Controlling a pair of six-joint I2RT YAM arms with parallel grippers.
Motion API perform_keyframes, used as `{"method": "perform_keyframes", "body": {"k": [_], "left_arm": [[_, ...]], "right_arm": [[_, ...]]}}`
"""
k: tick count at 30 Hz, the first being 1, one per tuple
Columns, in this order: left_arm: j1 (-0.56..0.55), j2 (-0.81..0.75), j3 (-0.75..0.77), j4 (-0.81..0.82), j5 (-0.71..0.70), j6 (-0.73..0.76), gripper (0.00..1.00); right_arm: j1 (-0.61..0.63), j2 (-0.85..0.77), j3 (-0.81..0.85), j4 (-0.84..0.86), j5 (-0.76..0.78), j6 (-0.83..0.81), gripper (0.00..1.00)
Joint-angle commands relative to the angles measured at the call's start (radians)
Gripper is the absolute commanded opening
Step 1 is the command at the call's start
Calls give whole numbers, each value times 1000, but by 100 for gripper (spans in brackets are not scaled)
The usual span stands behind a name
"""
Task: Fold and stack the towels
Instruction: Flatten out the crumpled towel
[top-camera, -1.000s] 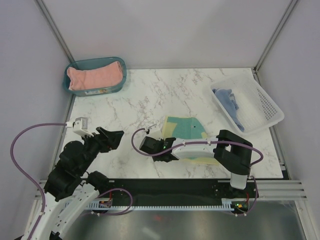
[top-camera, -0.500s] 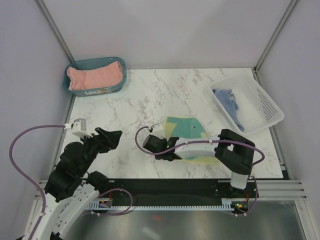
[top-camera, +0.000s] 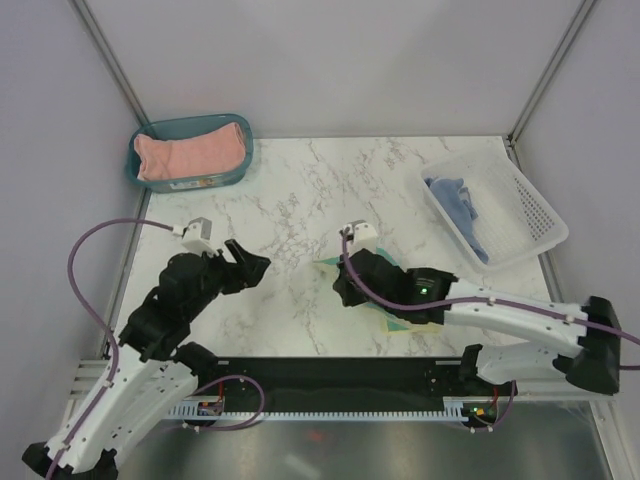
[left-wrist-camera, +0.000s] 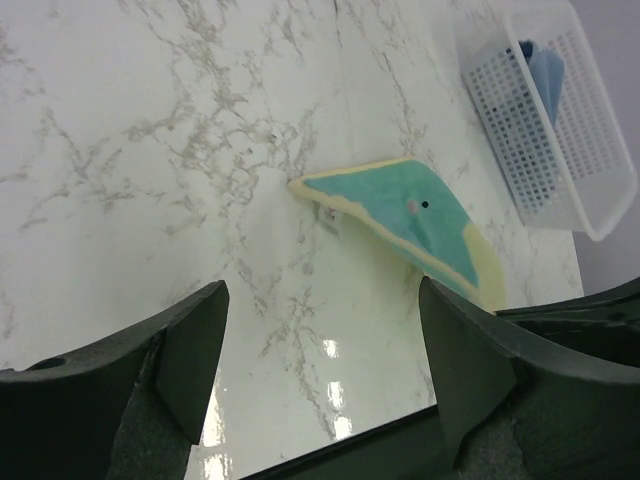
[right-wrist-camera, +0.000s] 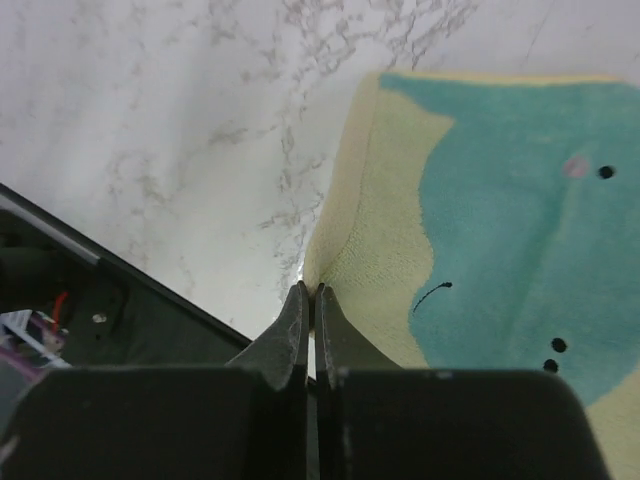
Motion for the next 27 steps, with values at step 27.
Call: {"method": "perform_keyframes", "body": {"k": [27], "left_arm": [[-16,765,123,588,696,872,73]], "right_arm": [[-642,-144,67,-116,-436,-221,0]]}}
